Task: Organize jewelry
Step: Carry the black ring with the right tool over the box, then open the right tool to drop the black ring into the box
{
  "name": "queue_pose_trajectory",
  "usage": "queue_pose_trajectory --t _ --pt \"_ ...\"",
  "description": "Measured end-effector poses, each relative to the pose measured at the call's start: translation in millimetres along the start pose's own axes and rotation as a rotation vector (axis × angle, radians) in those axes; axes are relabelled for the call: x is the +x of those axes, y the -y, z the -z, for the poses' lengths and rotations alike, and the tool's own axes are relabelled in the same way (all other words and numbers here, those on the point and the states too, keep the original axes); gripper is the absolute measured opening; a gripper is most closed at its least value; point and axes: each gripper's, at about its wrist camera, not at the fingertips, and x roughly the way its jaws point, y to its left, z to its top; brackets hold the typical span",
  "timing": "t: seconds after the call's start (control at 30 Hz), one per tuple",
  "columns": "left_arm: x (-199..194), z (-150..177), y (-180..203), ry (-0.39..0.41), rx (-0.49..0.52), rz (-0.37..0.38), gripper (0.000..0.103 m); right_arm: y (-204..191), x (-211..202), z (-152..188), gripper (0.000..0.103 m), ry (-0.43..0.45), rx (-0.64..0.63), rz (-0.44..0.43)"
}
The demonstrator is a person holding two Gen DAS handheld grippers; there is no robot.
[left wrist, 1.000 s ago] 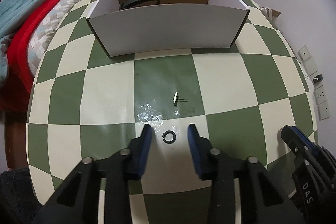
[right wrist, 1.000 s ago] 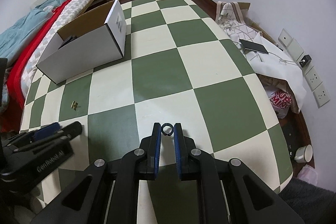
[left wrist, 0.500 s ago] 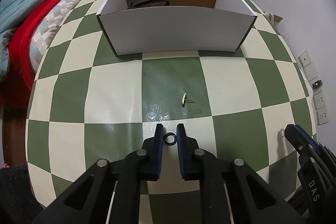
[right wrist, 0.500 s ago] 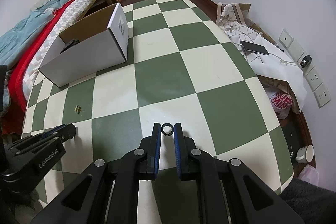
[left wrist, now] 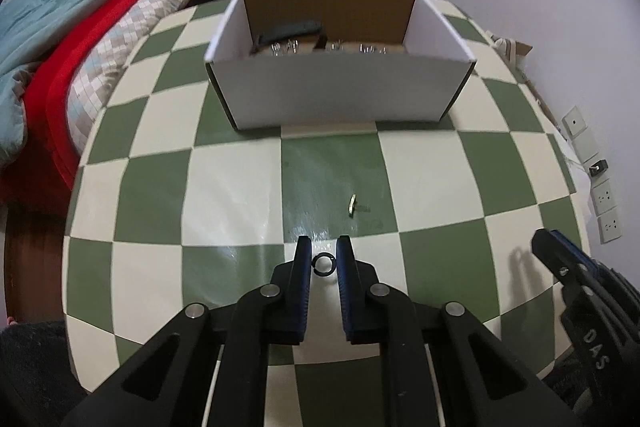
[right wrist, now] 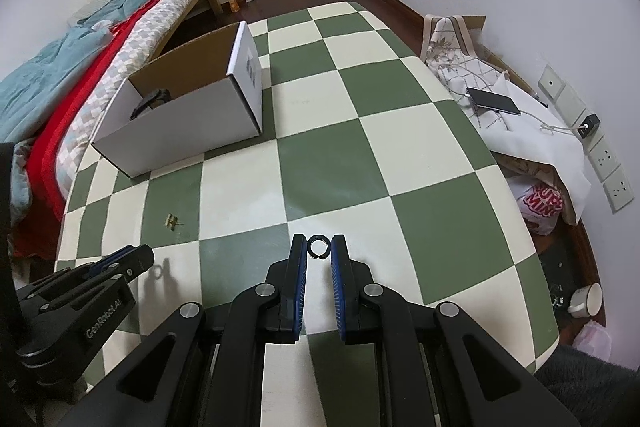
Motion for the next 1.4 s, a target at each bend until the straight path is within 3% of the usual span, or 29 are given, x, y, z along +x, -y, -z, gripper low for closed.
queue_pose_trajectory --t 0.33,0.73,1.03,1.27,1.4 --pt "-43 -36 -16 0.091 -0.033 0.029 0.01 -27 -13 -26 0.013 0.041 -0.035 -0.066" --pt "-67 -120 -41 0.162 -0.06 0.045 0.01 -69 -30 -111 0.013 0.11 -0.088 -0.163" --pt "-19 -182 -57 0.076 -0.065 0.048 0.01 -95 17 -176 0.013 0.04 -0.124 -0.2" --pt "28 -205 -62 -0.051 -0.087 0.101 0.01 -105 69 -202 0.013 -0.074 -0.143 -0.223" --pt "36 -209 -65 -0.08 -0.115 0.111 0.012 -110 85 -210 0.013 -0.123 -0.155 -0.229"
